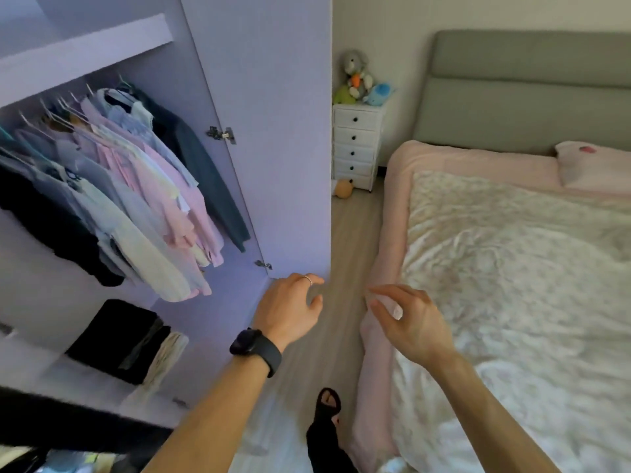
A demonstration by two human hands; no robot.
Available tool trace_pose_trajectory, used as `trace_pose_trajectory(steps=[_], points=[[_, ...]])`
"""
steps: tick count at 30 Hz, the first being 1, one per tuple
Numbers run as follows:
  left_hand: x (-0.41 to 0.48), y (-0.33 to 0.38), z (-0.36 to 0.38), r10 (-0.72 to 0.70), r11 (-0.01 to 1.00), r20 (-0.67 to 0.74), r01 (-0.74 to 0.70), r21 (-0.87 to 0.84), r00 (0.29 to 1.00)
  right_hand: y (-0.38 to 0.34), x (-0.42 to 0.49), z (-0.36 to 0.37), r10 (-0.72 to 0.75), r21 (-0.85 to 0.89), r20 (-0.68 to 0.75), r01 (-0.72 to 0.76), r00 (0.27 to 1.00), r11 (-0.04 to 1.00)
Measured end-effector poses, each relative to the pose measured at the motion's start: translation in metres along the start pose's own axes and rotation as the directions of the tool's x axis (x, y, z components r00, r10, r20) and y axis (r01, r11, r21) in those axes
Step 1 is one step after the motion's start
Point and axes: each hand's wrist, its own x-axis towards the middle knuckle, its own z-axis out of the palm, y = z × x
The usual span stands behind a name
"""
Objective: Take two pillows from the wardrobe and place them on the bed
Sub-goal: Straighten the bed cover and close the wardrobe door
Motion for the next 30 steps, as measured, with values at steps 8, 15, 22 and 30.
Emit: trace_pose_trajectory(steps=[8,15,22,30], points=[[0.176,0.030,0.021,0.089,0.996,0.064,-0.088,-0.015,0.994,0.035,0.145,-0.019,0.081,0.003,-0.083,-0.081,0.993,0.997],[0.342,0.075,-0.008,0.193,0.981,0.031,-0.193,0.005,0.981,0.053,0.293,-0.060,0.116,-0.028,-0.117,-0.120,0.986,0.992],[0.487,0.108,-0.031,0.302,0.953,-0.055,-0.303,-0.011,0.952,0.066,0.418,-0.097,0.118,-0.056,-0.195,-0.131,0.974,0.990],[0.639,0.129,-0.031,0.367,0.929,-0.092,-0.369,-0.004,0.926,0.095,0.539,-0.135,0.123,-0.130,-0.330,-0.173,0.936,0.976]])
